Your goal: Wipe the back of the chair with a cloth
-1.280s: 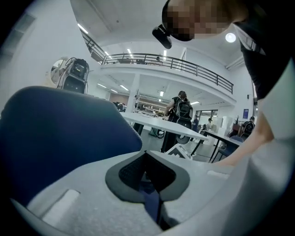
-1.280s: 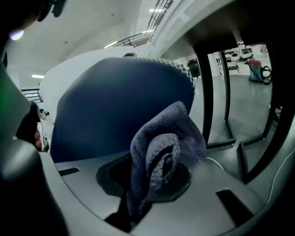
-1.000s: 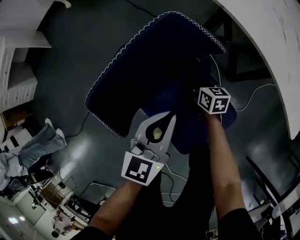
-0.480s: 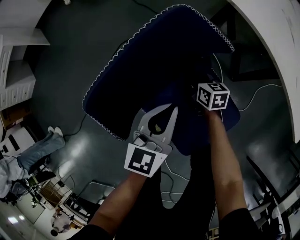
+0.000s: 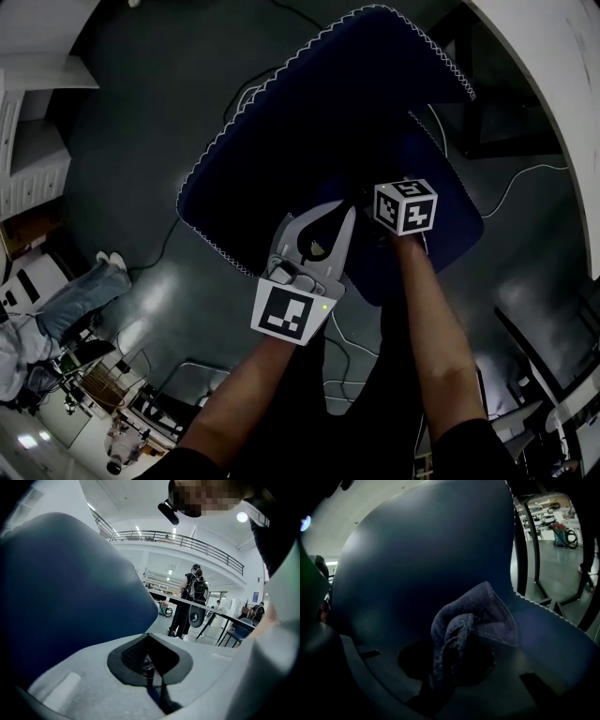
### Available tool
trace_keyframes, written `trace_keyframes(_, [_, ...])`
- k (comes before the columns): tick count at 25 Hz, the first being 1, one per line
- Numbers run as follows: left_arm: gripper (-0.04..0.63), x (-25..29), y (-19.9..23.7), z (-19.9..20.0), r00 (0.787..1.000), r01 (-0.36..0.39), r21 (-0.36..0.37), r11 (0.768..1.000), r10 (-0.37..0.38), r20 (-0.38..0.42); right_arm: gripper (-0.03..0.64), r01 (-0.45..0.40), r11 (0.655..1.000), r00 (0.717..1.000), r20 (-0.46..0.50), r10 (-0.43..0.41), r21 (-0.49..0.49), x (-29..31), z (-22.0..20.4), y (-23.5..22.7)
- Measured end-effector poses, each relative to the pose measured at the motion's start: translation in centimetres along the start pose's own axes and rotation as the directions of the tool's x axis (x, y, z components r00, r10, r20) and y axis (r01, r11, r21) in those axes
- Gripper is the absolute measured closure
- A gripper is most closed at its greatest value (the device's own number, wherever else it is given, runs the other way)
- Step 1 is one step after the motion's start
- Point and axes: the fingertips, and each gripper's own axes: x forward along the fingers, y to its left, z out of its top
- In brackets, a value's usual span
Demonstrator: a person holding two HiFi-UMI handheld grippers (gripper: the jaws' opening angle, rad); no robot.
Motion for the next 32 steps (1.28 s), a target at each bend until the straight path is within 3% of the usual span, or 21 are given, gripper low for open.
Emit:
trace_keyframes(11, [0.588,-3.7,0.4,0.8,0.999,-0.038,-0.019,0.999,0.038,0.004,0.534,-0.152,0.988,0.981,-0.121,0.154,0.029,1.7,-6.3,10.6])
trace_keyframes(19, [0.588,-5.7,0.7,1.7,0.998,-0.068,-0.031,0.997,0.069,0.015,0.534,-0.199,0.98,0.965,-0.172,0.197,0.005,1.9,-8.0,15.0])
trace_keyframes(26, [0.588,-6.3,-0.2,2.1,0.997,-0.079,-0.025,0.997,0.08,0.024,0.534,-0.228,0.974,0.962,-0.155,0.225,-0.001,-0.7,-7.2,14.5])
trace_keyframes(32, [0.588,-4.6,-2.3,4.2,0.998,-0.053,-0.004,0.999,0.053,0.045,0.534,-0.138,0.99,0.989,-0.053,0.136,-0.03,-5.7,-1.8,9.2])
